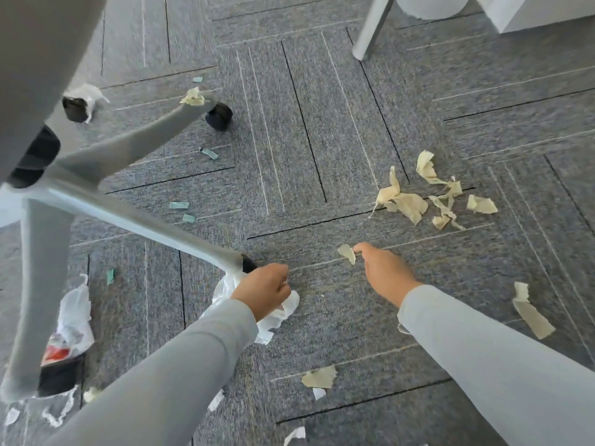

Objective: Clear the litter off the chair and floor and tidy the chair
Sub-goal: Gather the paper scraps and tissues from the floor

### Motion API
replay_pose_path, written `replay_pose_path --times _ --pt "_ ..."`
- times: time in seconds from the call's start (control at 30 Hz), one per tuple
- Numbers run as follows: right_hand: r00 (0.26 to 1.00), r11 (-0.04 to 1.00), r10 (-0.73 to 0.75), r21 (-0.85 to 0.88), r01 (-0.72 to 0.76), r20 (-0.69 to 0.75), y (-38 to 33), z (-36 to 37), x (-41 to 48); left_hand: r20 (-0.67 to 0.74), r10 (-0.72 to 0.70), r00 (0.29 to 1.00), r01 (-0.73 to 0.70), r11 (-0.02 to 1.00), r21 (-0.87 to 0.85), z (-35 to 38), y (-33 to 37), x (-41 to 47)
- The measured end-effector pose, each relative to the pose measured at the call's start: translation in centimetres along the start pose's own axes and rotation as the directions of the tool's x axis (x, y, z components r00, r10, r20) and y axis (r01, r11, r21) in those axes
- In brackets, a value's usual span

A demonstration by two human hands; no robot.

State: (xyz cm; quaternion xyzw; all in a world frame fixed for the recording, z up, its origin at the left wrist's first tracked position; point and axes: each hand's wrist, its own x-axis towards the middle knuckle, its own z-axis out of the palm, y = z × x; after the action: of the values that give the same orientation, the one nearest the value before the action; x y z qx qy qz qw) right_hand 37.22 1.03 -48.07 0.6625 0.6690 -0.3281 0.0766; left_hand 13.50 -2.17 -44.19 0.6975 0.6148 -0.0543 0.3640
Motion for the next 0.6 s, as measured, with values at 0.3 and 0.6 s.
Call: replay_pose_path --times 0.3,0.6 --pt "0.998 0.951 -0.048 -0.306 0.037 -0.028 -2.7 0.8 3.0 -0.043 0.175 0.984 -0.127 0.843 0.523 0.9 -0.9 0.1" --pt "0.982 0.98 -0.054 0.18 0.087 -0.183 2.1 0.3 0.8 0.057 0.245 0.968 -0.208 0.656 0.725 0.9 -3.9 -1.3"
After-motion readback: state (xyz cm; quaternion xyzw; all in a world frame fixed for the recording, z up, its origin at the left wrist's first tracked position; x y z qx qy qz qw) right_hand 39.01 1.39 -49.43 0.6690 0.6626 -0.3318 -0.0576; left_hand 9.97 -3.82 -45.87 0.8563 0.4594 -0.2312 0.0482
